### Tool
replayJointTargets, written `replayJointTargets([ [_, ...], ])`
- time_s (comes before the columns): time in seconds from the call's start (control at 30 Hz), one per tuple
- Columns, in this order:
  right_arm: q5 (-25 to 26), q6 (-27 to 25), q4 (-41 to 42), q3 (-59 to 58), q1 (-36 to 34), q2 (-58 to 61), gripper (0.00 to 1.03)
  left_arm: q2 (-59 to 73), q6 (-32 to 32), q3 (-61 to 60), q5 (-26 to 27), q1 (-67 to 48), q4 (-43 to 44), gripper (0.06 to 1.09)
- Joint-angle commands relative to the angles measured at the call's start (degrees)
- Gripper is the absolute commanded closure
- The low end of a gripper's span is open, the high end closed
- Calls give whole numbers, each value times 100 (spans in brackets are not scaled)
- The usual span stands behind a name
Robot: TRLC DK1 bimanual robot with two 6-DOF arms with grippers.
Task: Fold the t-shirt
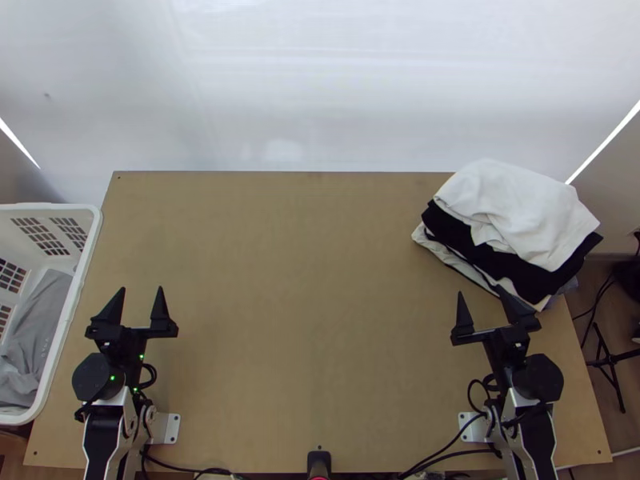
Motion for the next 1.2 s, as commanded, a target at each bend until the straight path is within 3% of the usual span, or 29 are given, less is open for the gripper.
replayJointTargets([
  [0.0, 1, -6, 1, 1, 1, 1, 4, 1, 5, 1, 0, 0, -3, 10],
  [0.87, 1, -6, 1, 1, 1, 1, 4, 1, 5, 1, 0, 0, -3, 10],
  [1.0, 1, -6, 1, 1, 1, 1, 4, 1, -935, 1, 88, -105, -21, 10],
  [1.17, 1, -6, 1, 1, 1, 1, 4, -17, -918, 10, 88, 35, 14, 11],
])
